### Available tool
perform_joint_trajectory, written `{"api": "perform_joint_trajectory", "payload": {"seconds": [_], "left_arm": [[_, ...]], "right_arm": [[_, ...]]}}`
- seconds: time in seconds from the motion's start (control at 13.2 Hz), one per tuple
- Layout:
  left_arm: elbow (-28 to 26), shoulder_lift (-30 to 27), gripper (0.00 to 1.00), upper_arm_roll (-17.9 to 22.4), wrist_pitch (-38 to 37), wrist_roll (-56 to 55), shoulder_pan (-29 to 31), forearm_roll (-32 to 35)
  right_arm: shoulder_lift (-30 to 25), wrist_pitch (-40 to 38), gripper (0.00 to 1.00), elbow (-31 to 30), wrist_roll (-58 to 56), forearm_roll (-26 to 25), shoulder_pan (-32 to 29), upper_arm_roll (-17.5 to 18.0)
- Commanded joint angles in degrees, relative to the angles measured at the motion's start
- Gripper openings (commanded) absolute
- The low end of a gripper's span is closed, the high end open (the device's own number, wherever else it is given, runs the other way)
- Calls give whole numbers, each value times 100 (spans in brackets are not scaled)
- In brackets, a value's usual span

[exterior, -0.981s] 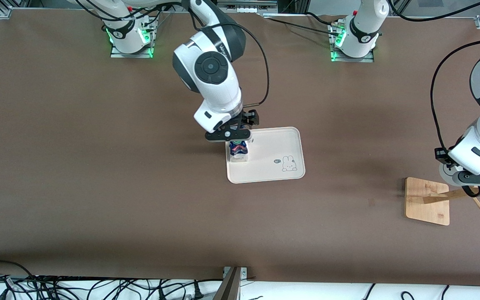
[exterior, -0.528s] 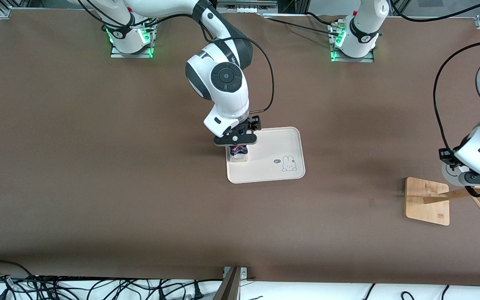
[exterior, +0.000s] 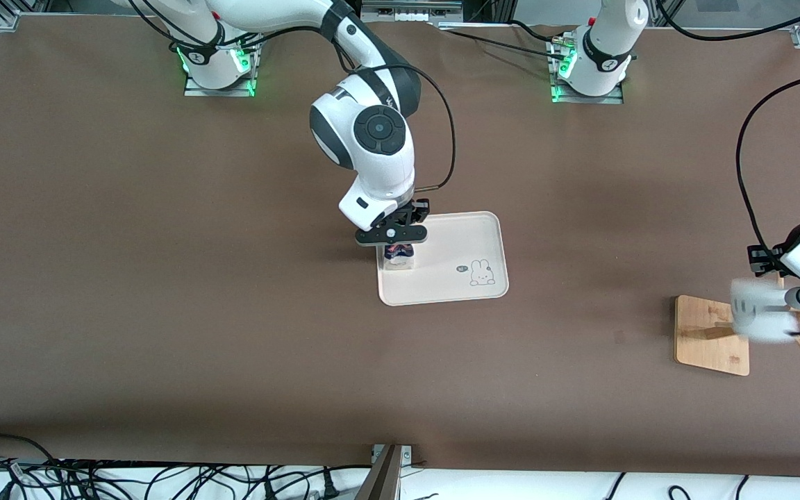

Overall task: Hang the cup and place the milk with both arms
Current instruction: 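Carry the mug to the wooden stand while the right gripper reaches the carton, then hang the mug handle on a stand peg while the right gripper grasps the carton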

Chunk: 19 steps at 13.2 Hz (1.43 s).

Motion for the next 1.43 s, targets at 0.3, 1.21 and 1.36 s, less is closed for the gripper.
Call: {"api": "perform_joint_trajectory", "payload": {"seconds": [0.3, 1.21, 1.36], "left_arm": [[92, -375, 100, -316, -1091, 139, -60, -335], [-474, -1199, 100, -345, -770, -766, -199, -1057], [-1774, -2034, 100, 59, 300, -653, -560, -1048]], "right_arm": [[-35, -212, 46, 174, -33, -24, -22, -80], [-1405, -1479, 46, -473, -2447, 283, -980, -1027], [-1712, -1409, 46, -992, -2835, 301, -989, -1423]]}}
